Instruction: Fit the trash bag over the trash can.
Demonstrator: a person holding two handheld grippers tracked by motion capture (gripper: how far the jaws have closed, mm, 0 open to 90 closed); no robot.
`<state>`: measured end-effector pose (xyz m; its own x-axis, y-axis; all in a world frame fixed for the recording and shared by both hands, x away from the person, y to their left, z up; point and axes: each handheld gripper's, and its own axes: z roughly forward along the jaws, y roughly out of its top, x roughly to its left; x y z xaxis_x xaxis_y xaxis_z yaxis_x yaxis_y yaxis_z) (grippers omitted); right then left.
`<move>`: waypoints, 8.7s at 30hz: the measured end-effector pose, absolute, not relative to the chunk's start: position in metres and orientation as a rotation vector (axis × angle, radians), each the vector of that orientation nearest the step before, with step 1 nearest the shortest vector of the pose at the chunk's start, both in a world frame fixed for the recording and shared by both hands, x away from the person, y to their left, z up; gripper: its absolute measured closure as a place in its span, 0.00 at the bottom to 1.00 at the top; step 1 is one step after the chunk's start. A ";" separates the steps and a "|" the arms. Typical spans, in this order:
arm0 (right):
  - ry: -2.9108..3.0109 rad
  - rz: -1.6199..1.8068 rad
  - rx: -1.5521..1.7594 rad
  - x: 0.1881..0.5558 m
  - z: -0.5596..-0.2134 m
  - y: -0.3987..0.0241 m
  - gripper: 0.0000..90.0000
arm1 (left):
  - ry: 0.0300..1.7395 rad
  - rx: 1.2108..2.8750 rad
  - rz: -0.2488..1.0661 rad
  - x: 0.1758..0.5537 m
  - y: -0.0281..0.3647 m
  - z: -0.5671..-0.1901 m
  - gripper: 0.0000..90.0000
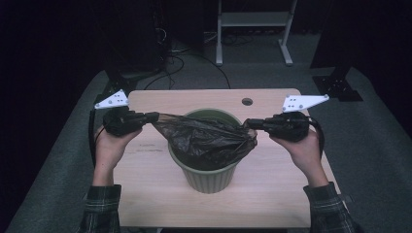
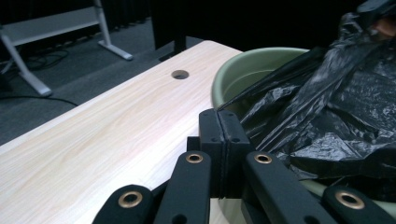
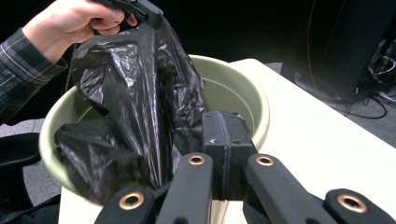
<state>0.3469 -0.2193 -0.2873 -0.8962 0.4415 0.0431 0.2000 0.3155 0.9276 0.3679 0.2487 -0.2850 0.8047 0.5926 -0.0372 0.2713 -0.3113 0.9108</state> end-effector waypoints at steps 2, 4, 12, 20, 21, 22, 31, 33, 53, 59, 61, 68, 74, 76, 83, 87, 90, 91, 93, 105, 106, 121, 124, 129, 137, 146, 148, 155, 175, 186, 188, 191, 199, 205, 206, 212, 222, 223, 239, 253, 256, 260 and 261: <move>2.343 1.631 0.588 0.340 -0.285 -0.226 1.00 | 0.662 1.898 0.379 0.367 0.252 -0.285 1.00; 2.326 1.627 0.588 0.334 -0.284 -0.232 1.00 | 0.675 1.891 0.385 0.365 0.256 -0.285 1.00; 2.333 1.606 0.557 0.308 -0.293 -0.248 1.00 | 0.676 1.878 0.374 0.365 0.254 -0.289 0.78; 2.390 1.597 0.468 0.305 -0.299 -0.228 1.00 | 0.585 1.845 0.442 0.367 0.231 -0.258 0.49; 2.392 1.613 0.464 0.306 -0.299 -0.228 1.00 | 0.555 1.871 0.437 0.368 0.223 -0.254 0.49; 2.386 1.624 0.460 0.306 -0.299 -0.227 1.00 | 0.541 1.885 0.434 0.369 0.217 -0.253 0.49; 2.370 1.674 0.382 0.307 -0.287 -0.217 1.00 | 0.411 2.023 0.324 0.387 0.155 -0.258 0.53; 2.371 1.679 0.374 0.307 -0.287 -0.216 1.00 | 0.394 2.055 0.291 0.390 0.143 -0.262 0.55; 2.351 1.673 0.379 0.304 -0.283 -0.223 1.00 | 0.461 2.095 0.362 0.392 0.153 -0.264 1.00; 2.353 1.624 0.437 0.302 -0.290 -0.243 1.00 | 0.599 1.982 0.441 0.392 0.197 -0.256 1.00; 2.363 1.606 0.479 0.303 -0.297 -0.253 1.00 | 0.626 1.963 0.429 0.392 0.207 -0.259 1.00; 2.443 1.548 0.623 0.309 -0.329 -0.275 1.00 | 0.684 1.977 0.405 0.393 0.221 -0.282 1.00; 2.392 1.589 0.660 0.312 -0.334 -0.284 0.85 | 0.688 1.962 0.382 0.393 0.225 -0.290 1.00; 2.334 1.630 0.639 0.312 -0.320 -0.282 0.80 | 0.683 1.959 0.382 0.393 0.223 -0.288 1.00; 2.245 1.642 0.599 0.326 -0.290 -0.264 0.65 | 0.675 1.960 0.372 0.395 0.221 -0.289 1.00; 2.306 1.625 0.629 0.351 -0.295 -0.244 0.61 | 0.671 1.958 0.368 0.395 0.220 -0.289 1.00; 2.329 1.607 0.653 0.366 -0.303 -0.231 0.62 | 0.670 1.956 0.365 0.396 0.219 -0.289 1.00; 2.344 1.612 0.654 0.371 -0.305 -0.228 0.73 | 0.670 1.961 0.367 0.397 0.219 -0.289 1.00; 2.340 1.600 0.648 0.375 -0.308 -0.224 0.92 | 0.677 1.966 0.375 0.399 0.218 -0.289 1.00; 2.298 1.473 0.843 0.411 -0.329 -0.217 1.00 | 0.765 2.052 0.406 0.424 0.211 -0.306 1.00; 2.308 1.452 0.853 0.412 -0.334 -0.216 1.00 | 0.784 2.066 0.397 0.425 0.210 -0.310 1.00; 2.411 1.354 0.912 0.400 -0.387 -0.223 1.00 | 0.849 2.155 0.310 0.416 0.218 -0.361 1.00; 2.415 1.358 0.925 0.397 -0.393 -0.226 1.00 | 0.860 2.156 0.298 0.414 0.220 -0.368 1.00; 2.432 1.336 0.931 0.394 -0.401 -0.229 1.00 | 0.863 2.190 0.307 0.414 0.218 -0.374 1.00; 2.331 1.385 0.947 0.391 -0.385 -0.249 0.85 | 0.854 2.163 0.319 0.414 0.220 -0.366 1.00; 2.129 1.540 0.930 0.383 -0.329 -0.296 0.74 | 0.850 2.149 0.325 0.415 0.220 -0.361 1.00; 2.133 1.569 0.887 0.383 -0.318 -0.289 0.70 | 0.844 2.150 0.324 0.415 0.219 -0.361 1.00; 2.243 1.618 0.671 0.402 -0.292 -0.226 0.61 | 0.831 2.153 0.325 0.416 0.217 -0.358 1.00; 2.418 1.627 0.533 0.391 -0.296 -0.185 1.00 | 0.824 2.145 0.306 0.412 0.218 -0.360 1.00; 2.438 1.708 0.459 0.314 -0.307 -0.213 1.00 | 0.808 2.132 0.317 0.392 0.221 -0.357 1.00; 2.449 1.712 0.443 0.301 -0.309 -0.215 1.00 | 0.813 2.136 0.319 0.391 0.225 -0.357 1.00; 2.470 1.716 0.436 0.289 -0.316 -0.217 1.00 | 0.834 2.130 0.311 0.390 0.229 -0.361 1.00; 2.566 1.744 0.444 0.274 -0.350 -0.209 1.00 | 0.851 2.150 0.287 0.392 0.229 -0.374 1.00; 2.683 1.716 0.403 0.268 -0.377 -0.188 1.00 | 0.871 2.164 0.265 0.397 0.230 -0.381 1.00; 2.689 1.712 0.409 0.268 -0.381 -0.185 1.00 | 0.872 2.162 0.260 0.398 0.230 -0.382 1.00; 2.736 1.703 0.381 0.267 -0.392 -0.180 1.00 | 0.855 2.165 0.265 0.396 0.226 -0.381 1.00; 2.872 1.441 0.360 0.262 -0.416 -0.159 1.00 | 0.900 2.192 0.279 0.398 0.230 -0.389 1.00; 2.869 1.419 0.377 0.264 -0.418 -0.161 1.00 | 0.904 2.207 0.281 0.399 0.229 -0.391 1.00; 2.792 1.284 0.655 0.293 -0.448 -0.205 1.00 | 0.901 2.292 0.260 0.407 0.203 -0.422 1.00; 2.770 1.159 0.784 0.305 -0.457 -0.218 1.00 | 0.915 2.327 0.259 0.413 0.198 -0.429 1.00; 2.766 1.165 0.804 0.303 -0.457 -0.223 1.00 | 0.936 2.335 0.240 0.415 0.198 -0.432 1.00; 2.742 1.179 0.803 0.304 -0.456 -0.223 1.00 | 0.952 2.356 0.243 0.416 0.199 -0.437 1.00; 2.732 1.186 0.798 0.304 -0.455 -0.223 0.96 | 0.947 2.358 0.250 0.415 0.197 -0.437 1.00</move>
